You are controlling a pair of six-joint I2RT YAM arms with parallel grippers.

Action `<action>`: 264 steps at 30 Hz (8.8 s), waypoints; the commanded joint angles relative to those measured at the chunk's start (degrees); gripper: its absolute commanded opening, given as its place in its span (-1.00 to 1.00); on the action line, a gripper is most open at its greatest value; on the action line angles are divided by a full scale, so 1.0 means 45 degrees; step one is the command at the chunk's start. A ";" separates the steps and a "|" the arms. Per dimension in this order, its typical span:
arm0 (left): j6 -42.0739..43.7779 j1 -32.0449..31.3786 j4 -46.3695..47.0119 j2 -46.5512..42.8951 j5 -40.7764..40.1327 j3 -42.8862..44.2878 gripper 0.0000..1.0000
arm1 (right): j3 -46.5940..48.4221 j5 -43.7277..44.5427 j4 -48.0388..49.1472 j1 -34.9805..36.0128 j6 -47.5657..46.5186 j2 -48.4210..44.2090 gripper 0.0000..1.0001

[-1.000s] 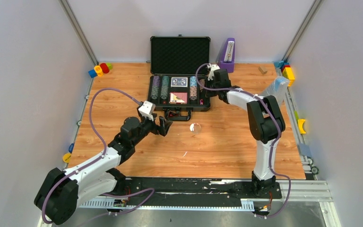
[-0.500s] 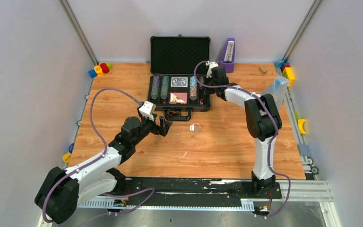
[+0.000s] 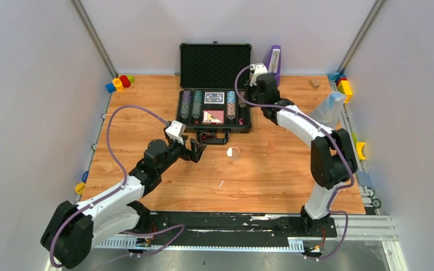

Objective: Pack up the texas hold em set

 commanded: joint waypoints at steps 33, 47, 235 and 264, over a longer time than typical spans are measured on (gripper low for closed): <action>0.0572 0.0026 -0.0112 -0.0981 -0.1969 0.0062 1.00 | -0.4614 0.1154 -0.4024 0.1445 0.3300 -0.5479 0.99; -0.3617 0.3425 -0.3347 -0.1229 -0.4824 0.0426 1.00 | -0.3702 0.0012 -0.3447 0.1853 0.3777 -0.3254 0.99; -1.3677 0.0540 0.4992 0.6903 -0.3021 0.0879 -1.00 | -1.3593 -0.1141 0.4047 0.2705 0.3668 -1.3417 0.94; -1.1769 0.0531 -0.0959 0.4479 -0.2192 0.2561 0.55 | -1.3598 -0.1116 0.4031 0.2714 0.3668 -1.3442 0.95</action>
